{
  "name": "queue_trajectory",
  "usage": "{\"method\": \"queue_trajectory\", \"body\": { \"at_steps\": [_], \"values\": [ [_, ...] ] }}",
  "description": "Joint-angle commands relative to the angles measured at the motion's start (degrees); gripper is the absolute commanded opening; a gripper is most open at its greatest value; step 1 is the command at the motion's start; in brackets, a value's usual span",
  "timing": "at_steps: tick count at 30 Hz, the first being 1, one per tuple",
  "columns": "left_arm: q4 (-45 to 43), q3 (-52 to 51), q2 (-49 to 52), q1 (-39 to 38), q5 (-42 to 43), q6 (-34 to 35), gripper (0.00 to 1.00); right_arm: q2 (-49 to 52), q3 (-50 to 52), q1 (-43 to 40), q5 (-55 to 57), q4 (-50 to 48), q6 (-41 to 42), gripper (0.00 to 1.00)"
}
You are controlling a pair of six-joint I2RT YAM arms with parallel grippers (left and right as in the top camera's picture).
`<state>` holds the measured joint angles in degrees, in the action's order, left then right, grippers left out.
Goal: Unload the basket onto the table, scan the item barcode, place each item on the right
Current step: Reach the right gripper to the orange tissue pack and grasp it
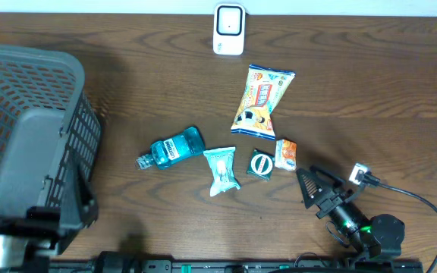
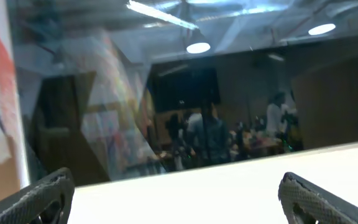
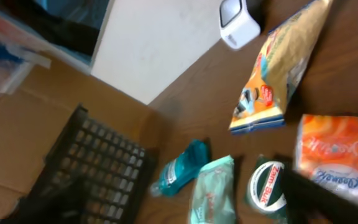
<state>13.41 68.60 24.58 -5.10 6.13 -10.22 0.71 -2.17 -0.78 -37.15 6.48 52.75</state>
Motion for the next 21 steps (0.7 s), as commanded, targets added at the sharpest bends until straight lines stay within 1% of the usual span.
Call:
{"method": "queue_trajectory", "body": {
  "at_steps": [1,2,3,6,8,11,17,21],
  "values": [
    [-1.6,-2.6,-0.2,-0.6,0.7,0.1,0.98,0.4,0.3,0.5,-2.3,0.1,1.9,0.99],
    [-2.0,-3.1,-0.2,-0.6,0.7,-0.9,0.98,0.4,0.3,0.5,-2.3,0.1,-1.2,0.99],
    [-2.4,-3.5,-0.4,-0.6,0.7,-1.9,0.98,0.4,0.2,0.5,-2.1,0.1,-7.0,0.99],
    [-2.4,-3.9,-1.6,-0.6,0.7,-2.2,0.98,0.7,-0.2,0.5,-1.6,0.4,-7.4,0.99],
    [-2.4,-4.6,-3.3,-0.6,0.7,-2.2,0.98,1.8,-1.5,0.5,0.5,3.5,-8.2,0.99],
    [-3.3,-6.5,-6.5,-0.6,0.7,-2.2,0.98,5.3,-5.2,0.5,4.6,10.4,-12.5,0.99],
    [-7.6,-11.4,-11.8,-0.6,0.7,-2.2,0.98,20.1,-19.2,0.5,14.1,21.1,-21.9,0.98],
    [-9.0,-13.8,-13.7,-0.6,0.7,-2.2,0.98,34.8,-30.5,1.4,19.9,28.6,-26.6,0.98]
  ]
}}
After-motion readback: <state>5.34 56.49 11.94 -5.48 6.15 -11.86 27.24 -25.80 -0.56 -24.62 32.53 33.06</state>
